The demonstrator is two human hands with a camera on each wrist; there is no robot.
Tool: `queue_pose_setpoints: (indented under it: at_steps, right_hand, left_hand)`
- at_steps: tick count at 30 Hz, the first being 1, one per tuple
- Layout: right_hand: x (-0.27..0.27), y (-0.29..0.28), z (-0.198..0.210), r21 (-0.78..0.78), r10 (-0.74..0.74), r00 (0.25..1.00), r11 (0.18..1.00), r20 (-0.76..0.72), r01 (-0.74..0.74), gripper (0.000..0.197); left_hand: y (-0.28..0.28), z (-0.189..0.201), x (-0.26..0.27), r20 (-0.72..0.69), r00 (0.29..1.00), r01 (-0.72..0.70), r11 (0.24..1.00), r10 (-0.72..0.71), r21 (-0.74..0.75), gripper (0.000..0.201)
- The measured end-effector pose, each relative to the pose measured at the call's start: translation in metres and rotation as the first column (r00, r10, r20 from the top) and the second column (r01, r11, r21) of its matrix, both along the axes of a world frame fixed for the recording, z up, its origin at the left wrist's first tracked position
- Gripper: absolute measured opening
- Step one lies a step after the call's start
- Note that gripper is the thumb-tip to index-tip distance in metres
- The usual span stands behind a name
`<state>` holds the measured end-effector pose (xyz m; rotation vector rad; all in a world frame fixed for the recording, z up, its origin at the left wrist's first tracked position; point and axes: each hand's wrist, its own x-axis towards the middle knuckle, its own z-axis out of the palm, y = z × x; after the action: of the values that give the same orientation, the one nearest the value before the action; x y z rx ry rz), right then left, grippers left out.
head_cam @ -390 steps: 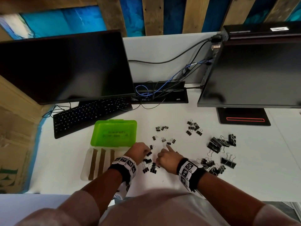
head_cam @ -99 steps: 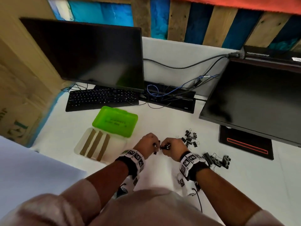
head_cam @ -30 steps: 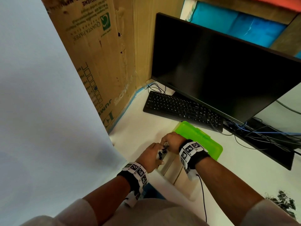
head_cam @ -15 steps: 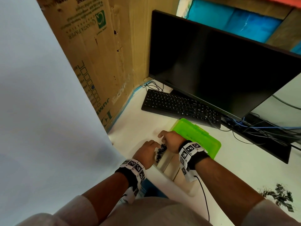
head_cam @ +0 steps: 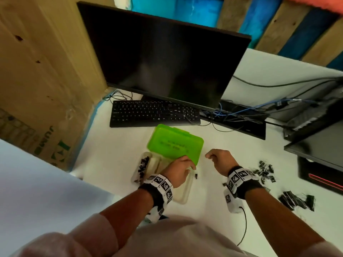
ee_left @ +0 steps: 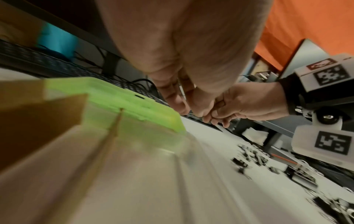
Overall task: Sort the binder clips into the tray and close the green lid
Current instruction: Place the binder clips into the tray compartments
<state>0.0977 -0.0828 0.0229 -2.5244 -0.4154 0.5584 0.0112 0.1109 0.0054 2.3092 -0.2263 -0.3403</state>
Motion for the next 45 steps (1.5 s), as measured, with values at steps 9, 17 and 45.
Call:
queue_pose_setpoints:
  at_steps: [9, 17, 45]
  right_hand:
    - [-0.032, -0.103, -0.021, -0.280, -0.078, 0.979, 0.960, -0.190, 0.022, 0.053]
    - [-0.057, -0.084, -0.044, -0.363, 0.140, 0.977, 0.912, -0.160, -0.190, 0.054]
    - [-0.043, -0.092, -0.035, -0.186, 0.104, 0.978, 0.973, -0.182, -0.138, 0.018]
  left_hand:
    - [-0.086, -0.011, 0.019, -0.106, 0.961, 0.273, 0.939, -0.256, 0.208, 0.047]
    - [-0.102, -0.015, 0.025, -0.092, 0.943, 0.305, 0.723, -0.320, 0.619, 0.036]
    - [-0.110, -0.041, 0.026, -0.230, 0.969, 0.165, 0.920, -0.085, 0.355, 0.052]
